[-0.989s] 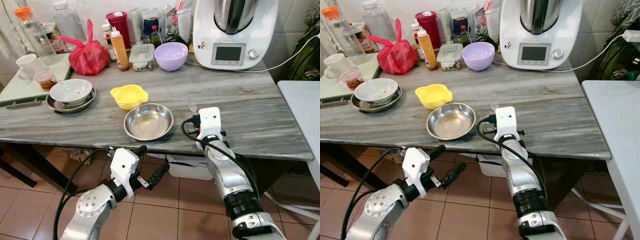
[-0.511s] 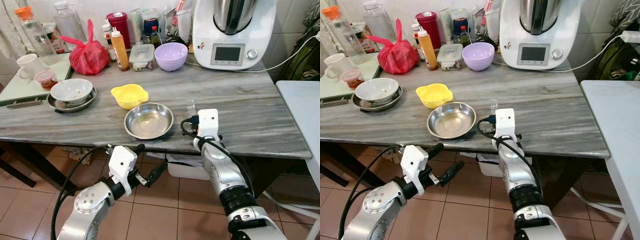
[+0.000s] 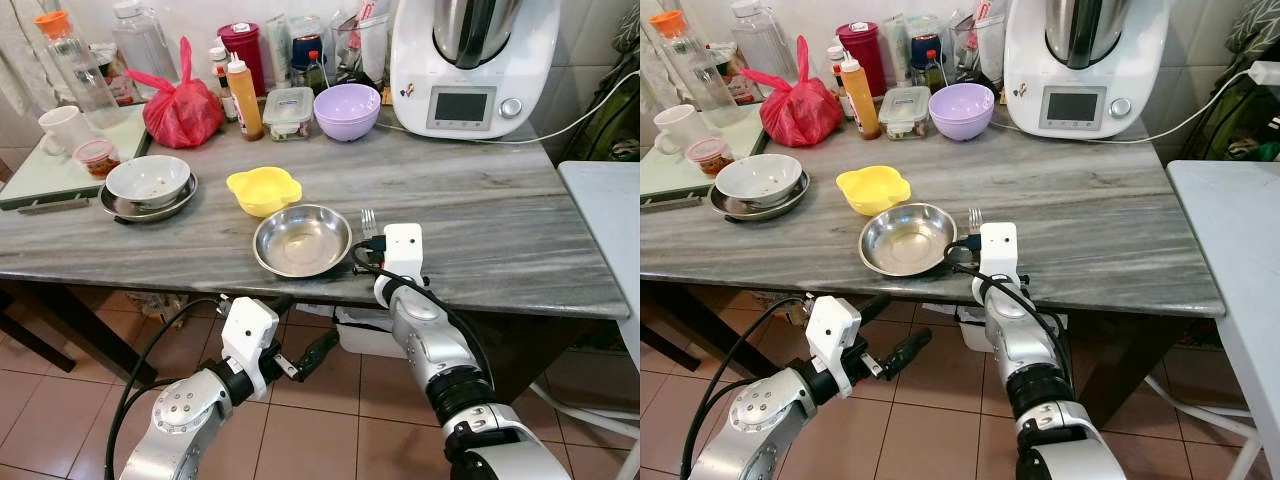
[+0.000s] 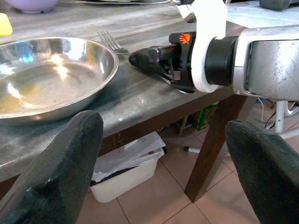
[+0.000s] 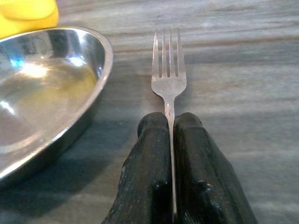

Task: Setting the table

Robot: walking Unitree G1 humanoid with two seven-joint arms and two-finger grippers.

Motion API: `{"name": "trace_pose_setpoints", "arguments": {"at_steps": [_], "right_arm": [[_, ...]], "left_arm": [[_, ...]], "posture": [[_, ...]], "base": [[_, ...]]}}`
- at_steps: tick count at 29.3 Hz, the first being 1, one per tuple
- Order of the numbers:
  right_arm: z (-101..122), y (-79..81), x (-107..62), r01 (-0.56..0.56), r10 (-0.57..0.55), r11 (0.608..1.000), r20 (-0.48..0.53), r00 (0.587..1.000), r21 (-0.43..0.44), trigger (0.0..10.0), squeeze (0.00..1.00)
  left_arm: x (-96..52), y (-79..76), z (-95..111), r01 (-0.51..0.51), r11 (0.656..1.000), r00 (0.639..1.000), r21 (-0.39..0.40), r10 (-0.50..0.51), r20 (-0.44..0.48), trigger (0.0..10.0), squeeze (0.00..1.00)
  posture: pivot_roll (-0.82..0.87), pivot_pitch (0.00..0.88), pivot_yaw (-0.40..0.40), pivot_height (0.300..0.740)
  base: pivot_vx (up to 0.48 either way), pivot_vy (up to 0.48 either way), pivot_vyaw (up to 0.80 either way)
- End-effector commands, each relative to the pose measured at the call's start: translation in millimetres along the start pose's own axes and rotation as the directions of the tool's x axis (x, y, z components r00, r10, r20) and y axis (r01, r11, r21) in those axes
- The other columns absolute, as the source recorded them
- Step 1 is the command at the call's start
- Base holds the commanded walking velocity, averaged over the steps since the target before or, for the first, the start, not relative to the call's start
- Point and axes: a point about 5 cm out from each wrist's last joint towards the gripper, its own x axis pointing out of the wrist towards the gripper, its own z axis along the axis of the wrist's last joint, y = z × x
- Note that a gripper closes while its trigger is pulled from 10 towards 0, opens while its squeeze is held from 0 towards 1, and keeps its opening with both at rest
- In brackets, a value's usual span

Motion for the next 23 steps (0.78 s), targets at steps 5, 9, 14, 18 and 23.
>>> {"name": "trace_pose_setpoints", "arguments": {"at_steps": [5,9,14,18,23], "right_arm": [[1.3,7.3,0.9,-0.006,0.005,0.999,0.008,1.0,0.042,10.0,0.53],[1.9,4.9,1.5,0.016,-0.017,0.999,0.013,1.0,0.052,10.0,1.0],[3.8,1.0,2.0,0.048,-0.049,0.997,0.025,0.998,0.055,10.0,1.0],[3.0,-0.1,1.9,0.053,-0.055,0.997,0.024,0.998,0.06,10.0,1.0],[2.7,0.3,2.1,0.049,-0.051,0.996,0.026,0.998,0.068,10.0,1.0]], "left_arm": [[-2.5,-0.4,1.2,0.006,1.0,1.0,0.022,-0.006,-0.002,10.0,0.0],[-3.0,-0.4,1.4,0.007,1.0,1.0,0.024,-0.007,-0.002,10.0,0.0],[-4.1,-0.3,2.4,0.007,1.0,1.0,0.024,-0.007,-0.002,10.0,0.0],[-4.4,-0.3,3.6,0.006,1.0,1.0,0.024,-0.006,-0.001,10.0,0.0],[-3.6,-0.3,3.8,0.003,1.0,1.0,0.023,-0.003,0.0,10.0,0.0]], "posture": [[-0.06,0.079,0.118,0.74],[-0.07,0.078,0.12,0.74],[-0.07,0.076,0.121,0.74],[-0.07,0.077,0.12,0.74],[-0.06,0.076,0.12,0.74]], "base": [[0.0,0.0,0.0],[0.0,0.0,0.0],[0.0,0.0,0.0],[0.0,0.0,0.0],[0.0,0.0,0.0]]}}
